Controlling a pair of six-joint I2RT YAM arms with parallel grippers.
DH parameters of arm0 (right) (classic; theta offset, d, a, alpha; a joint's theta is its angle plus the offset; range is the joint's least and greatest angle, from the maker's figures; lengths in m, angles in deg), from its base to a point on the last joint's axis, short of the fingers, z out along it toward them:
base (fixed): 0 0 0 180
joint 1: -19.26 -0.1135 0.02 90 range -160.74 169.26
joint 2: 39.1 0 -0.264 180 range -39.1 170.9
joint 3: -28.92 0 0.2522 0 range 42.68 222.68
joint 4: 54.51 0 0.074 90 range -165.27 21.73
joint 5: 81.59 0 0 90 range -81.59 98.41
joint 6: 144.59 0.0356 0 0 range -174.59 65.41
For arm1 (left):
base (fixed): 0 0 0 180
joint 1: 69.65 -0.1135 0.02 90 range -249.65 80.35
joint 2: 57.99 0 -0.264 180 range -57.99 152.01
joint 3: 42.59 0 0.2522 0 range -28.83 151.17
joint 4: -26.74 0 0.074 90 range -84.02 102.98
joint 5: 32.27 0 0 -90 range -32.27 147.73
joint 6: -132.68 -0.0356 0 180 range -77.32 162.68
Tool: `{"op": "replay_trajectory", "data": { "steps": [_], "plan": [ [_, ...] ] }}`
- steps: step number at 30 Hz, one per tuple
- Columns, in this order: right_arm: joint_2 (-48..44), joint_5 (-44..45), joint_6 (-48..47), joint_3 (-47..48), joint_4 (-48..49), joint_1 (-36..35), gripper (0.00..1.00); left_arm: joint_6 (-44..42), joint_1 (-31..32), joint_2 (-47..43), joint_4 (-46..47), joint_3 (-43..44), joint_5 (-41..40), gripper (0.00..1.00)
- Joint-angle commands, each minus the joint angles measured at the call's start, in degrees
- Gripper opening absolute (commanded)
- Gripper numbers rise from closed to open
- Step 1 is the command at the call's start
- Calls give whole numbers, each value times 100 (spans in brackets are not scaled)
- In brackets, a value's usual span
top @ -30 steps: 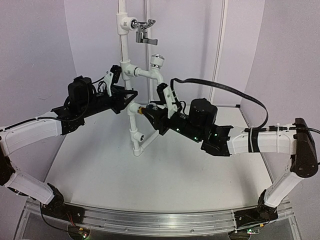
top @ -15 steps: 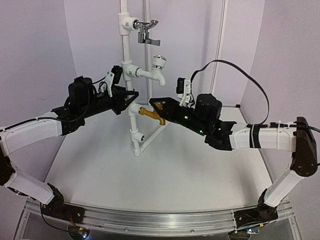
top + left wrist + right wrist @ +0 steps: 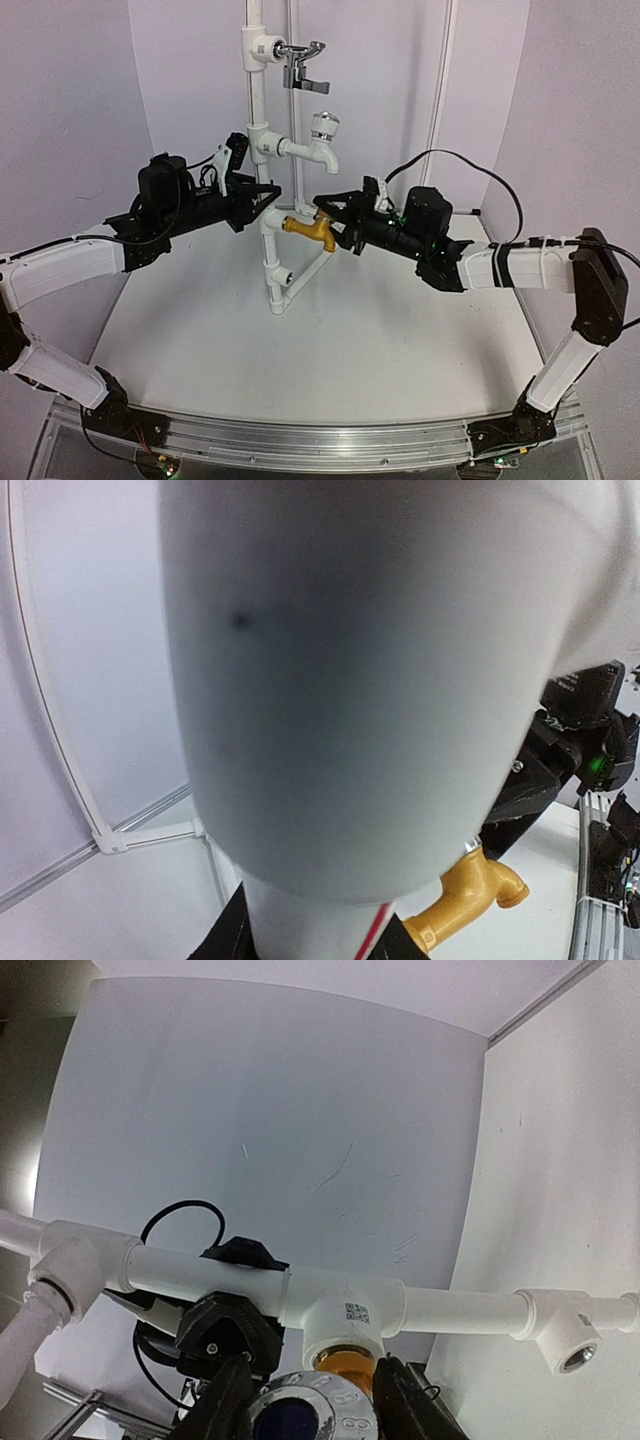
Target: Install the water faucets
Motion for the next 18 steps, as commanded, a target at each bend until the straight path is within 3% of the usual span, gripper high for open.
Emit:
{"op": "replay_trajectory", "data": {
  "steps": [1, 5, 7, 10, 13, 18],
  "plan": [
    [874, 512, -337, 132, -1365, 882, 42, 982, -66, 58, -1270, -228, 398, 0],
    [946, 298, -1387, 530, -1891, 937, 65, 977, -73, 64, -1270, -233, 378, 0],
    [713, 517, -1992, 611, -2336, 982, 81, 971, -73, 52, -1270, -241, 354, 0],
    [272, 1002, -2846, 841, -3256, 1015, 98, 968, -74, 50, -1270, -236, 338, 0],
    [-118, 1595, -3692, 1075, -4290, 1024, 98, 968, -74, 68, -1270, -216, 381, 0],
    [-661, 2265, -5960, 1138, -5328, 1001, 98, 977, -80, 87, -1270, -210, 398, 0]
  ]
}}
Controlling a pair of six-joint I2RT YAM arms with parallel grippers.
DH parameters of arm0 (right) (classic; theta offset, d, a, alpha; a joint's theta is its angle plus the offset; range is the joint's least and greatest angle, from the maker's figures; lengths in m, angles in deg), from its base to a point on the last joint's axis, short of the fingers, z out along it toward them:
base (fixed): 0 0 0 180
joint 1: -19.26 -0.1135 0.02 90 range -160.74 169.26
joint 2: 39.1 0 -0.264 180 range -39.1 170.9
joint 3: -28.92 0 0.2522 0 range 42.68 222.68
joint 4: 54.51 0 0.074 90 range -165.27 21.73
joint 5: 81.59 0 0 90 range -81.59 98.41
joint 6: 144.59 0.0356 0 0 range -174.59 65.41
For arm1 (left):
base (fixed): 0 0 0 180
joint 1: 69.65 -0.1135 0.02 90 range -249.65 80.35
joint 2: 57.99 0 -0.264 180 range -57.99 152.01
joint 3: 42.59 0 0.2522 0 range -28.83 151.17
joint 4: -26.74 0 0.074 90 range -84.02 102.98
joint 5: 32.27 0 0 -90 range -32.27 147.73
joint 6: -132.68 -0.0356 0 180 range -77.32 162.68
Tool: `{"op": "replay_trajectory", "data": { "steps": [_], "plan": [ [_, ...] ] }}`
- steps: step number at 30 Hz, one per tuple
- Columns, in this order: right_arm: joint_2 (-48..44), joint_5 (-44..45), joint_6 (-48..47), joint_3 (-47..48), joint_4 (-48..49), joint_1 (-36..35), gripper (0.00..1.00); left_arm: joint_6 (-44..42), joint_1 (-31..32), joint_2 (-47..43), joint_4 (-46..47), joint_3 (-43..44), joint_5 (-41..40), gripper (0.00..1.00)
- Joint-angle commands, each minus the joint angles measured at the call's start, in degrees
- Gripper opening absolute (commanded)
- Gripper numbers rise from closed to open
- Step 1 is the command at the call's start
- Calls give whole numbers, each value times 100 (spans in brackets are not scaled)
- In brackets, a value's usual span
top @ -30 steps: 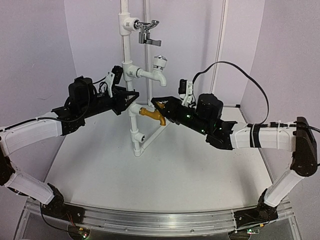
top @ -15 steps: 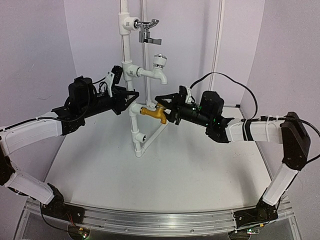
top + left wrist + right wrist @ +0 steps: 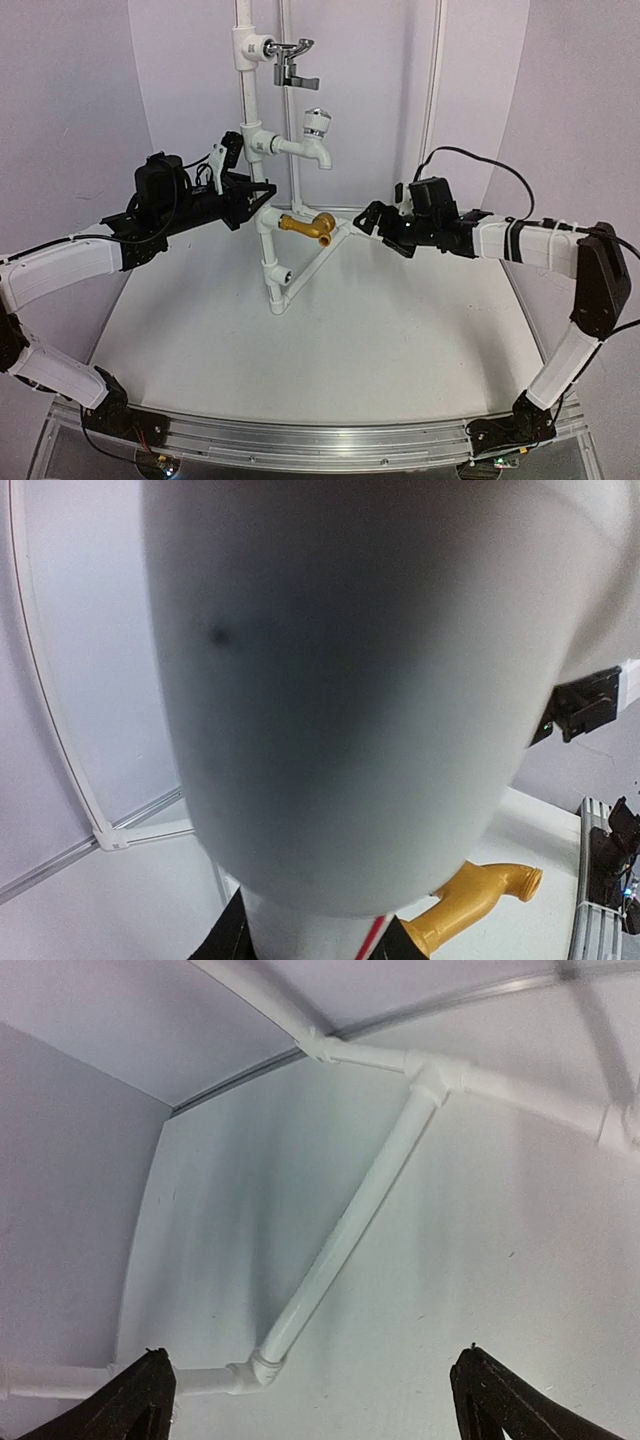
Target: Install the water faucets
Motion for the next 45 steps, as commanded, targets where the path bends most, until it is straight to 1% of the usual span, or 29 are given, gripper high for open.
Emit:
{"op": "replay_trajectory", "data": {
  "steps": [1, 4, 6, 8, 10, 12, 13, 17, 18, 20, 23, 26, 29, 34, 35, 37, 40, 42, 43, 45],
  "plan": [
    [-904, 667, -2823, 109, -998, -73, 98, 868, 20, 135, -1215, -195, 392, 0],
    [-1634, 107, -4266, -421, -588, -139, 98, 868, 20, 148, -1215, -195, 394, 0],
    [-1967, -362, -4833, -664, -242, -165, 98, 873, 19, 167, -1215, -192, 414, 0],
    [-2125, -900, -5350, -741, -14, -210, 98, 873, 17, 185, -1215, -188, 422, 0],
    [-2200, -1242, -6046, -811, 138, -345, 98, 876, 19, 199, -1215, -191, 426, 0],
    [-2295, -1392, -6796, -1114, 789, -616, 98, 877, 21, 203, -1215, -194, 415, 0],
    [-2279, -1476, -7009, -1177, 1080, -701, 98, 877, 20, 201, -1215, -206, 411, 0],
    [-1810, -1791, -7953, -949, 1273, -913, 98, 877, 21, 230, -1214, -188, 425, 0],
    [-1736, -1784, -8170, -1012, 1531, -1006, 98, 877, 19, 231, -1215, -192, 427, 0],
    [-1608, -1777, -8363, -1118, 2141, -1122, 98, 874, 11, 222, -1215, -198, 424, 0],
    [-1327, -1832, -8487, -938, 2324, -1220, 98, 877, 11, 211, -1214, -199, 425, 0],
    [-1023, -1851, -8508, -750, 2401, -1285, 97, 877, 10, 194, -1215, -196, 436, 0],
    [-821, -1784, -8255, -727, 2721, -1337, 90, 877, 11, 158, -1213, -204, 427, 0],
    [-578, -1322, -7597, -887, 3371, -1389, 69, 870, 11, 131, -1215, -206, 430, 0],
    [-543, -1223, -7454, -955, 3524, -1407, 63, 868, 10, 129, -1215, -204, 431, 0],
    [-511, -1200, -7095, -1011, 3681, -1425, 55, 870, 10, 122, -1215, -209, 432, 0],
    [-478, -1295, -6290, -1005, 3700, -1445, 46, 868, 15, 115, -1215, -203, 436, 0],
    [-455, -1358, -5538, -1028, 3746, -1447, 37, 868, 13, 111, -1215, -206, 436, 0],
    [-436, -1397, -5096, -1059, 3846, -1447, 34, 868, 12, 116, -1215, -203, 440, 0],
    [-347, -1465, -3915, -1104, 4038, -1448, 28, 868, 10, 127, -1215, -194, 451, 0]
  ]
}}
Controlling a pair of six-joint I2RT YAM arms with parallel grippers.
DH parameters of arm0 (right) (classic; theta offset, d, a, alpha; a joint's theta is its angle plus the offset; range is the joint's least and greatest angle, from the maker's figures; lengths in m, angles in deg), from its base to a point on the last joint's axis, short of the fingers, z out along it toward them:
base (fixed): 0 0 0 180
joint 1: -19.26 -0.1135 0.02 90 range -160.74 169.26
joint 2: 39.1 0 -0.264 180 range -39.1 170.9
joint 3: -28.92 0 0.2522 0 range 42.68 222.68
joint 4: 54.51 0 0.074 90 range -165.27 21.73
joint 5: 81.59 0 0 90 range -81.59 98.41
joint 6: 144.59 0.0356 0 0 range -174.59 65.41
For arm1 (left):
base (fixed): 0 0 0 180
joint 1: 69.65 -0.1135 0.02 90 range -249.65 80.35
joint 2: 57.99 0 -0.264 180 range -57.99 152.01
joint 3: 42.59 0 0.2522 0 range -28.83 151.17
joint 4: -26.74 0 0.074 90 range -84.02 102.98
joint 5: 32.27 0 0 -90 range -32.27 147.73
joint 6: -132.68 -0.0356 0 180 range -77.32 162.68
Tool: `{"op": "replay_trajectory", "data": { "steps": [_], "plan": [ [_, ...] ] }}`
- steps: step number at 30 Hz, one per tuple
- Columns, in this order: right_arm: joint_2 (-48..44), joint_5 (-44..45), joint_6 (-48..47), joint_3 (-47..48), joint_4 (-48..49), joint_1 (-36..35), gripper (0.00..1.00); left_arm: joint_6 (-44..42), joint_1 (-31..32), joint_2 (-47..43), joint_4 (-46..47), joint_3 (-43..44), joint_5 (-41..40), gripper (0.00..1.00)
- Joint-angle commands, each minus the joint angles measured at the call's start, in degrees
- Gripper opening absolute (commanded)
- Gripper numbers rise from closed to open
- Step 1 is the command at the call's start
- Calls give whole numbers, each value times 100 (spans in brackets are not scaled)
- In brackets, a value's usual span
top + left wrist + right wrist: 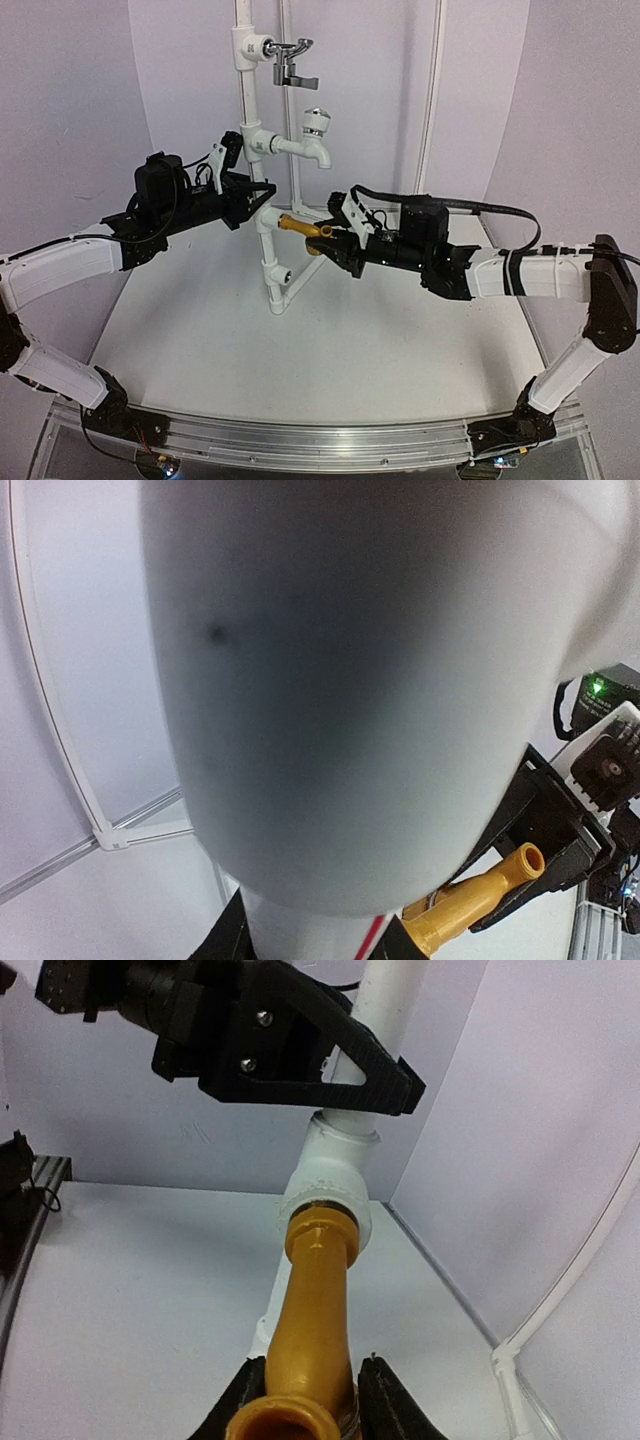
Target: Install the water faucets
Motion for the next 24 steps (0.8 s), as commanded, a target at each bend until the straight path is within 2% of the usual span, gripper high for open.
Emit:
{"op": "replay_trajectory", "data": {
  "steps": [1, 4, 6, 9, 12, 14, 16, 20, 24],
  "plan": [
    [189, -14, 3063, -27, 829, 8, 25, 864, 37, 117, -1216, -199, 419, 0],
    [360, 409, 5438, -158, 1262, 15, 8, 875, 35, 126, -1216, -197, 437, 0],
    [498, 445, 7068, -187, 1503, 18, 1, 885, 37, 151, -1216, -184, 467, 0],
    [727, 391, 8773, -170, 1918, 15, 0, 902, 37, 168, -1216, -178, 492, 0],
    [811, 420, 9425, -218, 2279, 16, 8, 892, 40, 172, -1216, -178, 485, 0],
    [711, 531, 9351, -298, 2304, 14, 26, 875, 36, 168, -1216, -185, 442, 0],
    [500, 674, 8808, -398, 2186, 17, 46, 862, 37, 142, -1217, -199, 405, 0],
    [-142, 1255, 6752, -442, 797, 17, 78, 840, 35, 111, -1225, -211, 363, 0],
    [-712, 1849, 4437, -420, -516, 11, 92, 839, 31, 117, -1225, -209, 371, 0]
  ]
}}
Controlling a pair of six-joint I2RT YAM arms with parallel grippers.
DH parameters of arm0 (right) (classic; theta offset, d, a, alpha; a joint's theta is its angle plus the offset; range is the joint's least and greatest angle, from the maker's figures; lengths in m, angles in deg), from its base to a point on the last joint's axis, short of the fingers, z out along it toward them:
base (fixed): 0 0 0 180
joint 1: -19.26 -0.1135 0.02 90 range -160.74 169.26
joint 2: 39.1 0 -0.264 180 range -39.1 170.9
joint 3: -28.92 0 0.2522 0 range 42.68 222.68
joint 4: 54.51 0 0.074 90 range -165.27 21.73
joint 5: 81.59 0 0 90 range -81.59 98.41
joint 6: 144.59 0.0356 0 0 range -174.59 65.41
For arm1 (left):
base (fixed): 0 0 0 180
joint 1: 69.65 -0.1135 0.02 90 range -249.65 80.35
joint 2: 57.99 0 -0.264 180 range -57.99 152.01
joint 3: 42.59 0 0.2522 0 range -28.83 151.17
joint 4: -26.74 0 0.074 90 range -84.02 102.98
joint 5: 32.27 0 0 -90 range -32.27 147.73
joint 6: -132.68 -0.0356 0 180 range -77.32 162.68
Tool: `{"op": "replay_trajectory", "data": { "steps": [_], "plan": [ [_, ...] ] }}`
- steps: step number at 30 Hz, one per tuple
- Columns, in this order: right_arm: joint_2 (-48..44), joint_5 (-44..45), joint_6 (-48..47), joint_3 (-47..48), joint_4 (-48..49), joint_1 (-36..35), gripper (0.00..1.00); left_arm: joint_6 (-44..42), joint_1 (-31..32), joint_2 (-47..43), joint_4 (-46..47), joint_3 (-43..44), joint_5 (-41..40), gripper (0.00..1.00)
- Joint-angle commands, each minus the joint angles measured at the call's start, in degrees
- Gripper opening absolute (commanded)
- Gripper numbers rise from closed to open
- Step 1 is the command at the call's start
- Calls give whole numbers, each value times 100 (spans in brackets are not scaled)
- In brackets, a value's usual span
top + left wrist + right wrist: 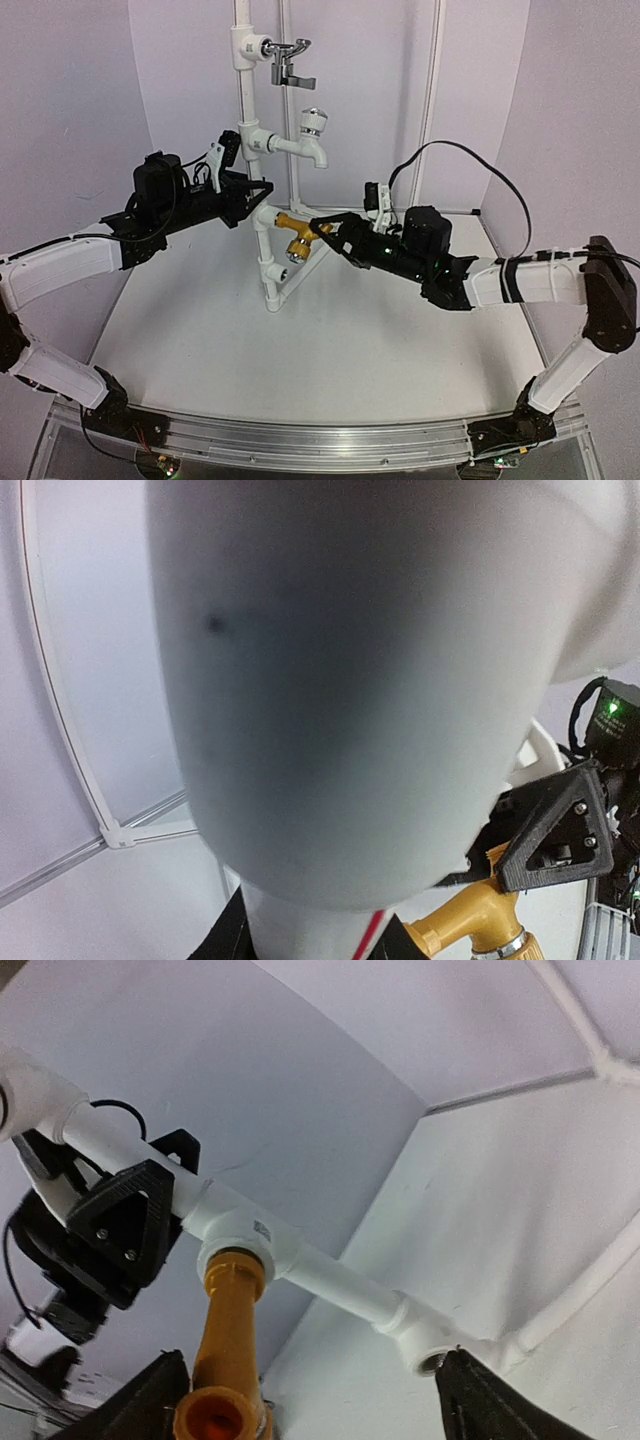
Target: Install the water faucets
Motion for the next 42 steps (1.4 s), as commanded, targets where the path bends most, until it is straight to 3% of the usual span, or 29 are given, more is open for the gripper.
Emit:
{"op": "replay_trajectory", "data": {
  "steps": [1, 7, 11, 18, 29, 42],
  "plan": [
    [-859, 968, -3164, 3, -1477, 67, 94, 886, 98, 125, -1229, -200, 439, 0],
    [-1631, 622, -6456, -253, -2042, -157, 98, 891, 97, 130, -1238, -197, 461, 0],
    [-1974, -346, -8388, -301, -2375, -223, 98, 892, 93, 120, -1236, -197, 459, 0],
    [-1791, -654, -10543, -10, -2634, -382, 96, 898, 97, 141, -1238, -198, 479, 0],
    [-755, -536, -11960, 804, -2249, -508, 86, 898, 94, 124, -1238, -206, 475, 0],
    [124, 341, -12463, 766, -537, -710, 72, 898, 95, 115, -1238, -207, 463, 0]
  ]
}}
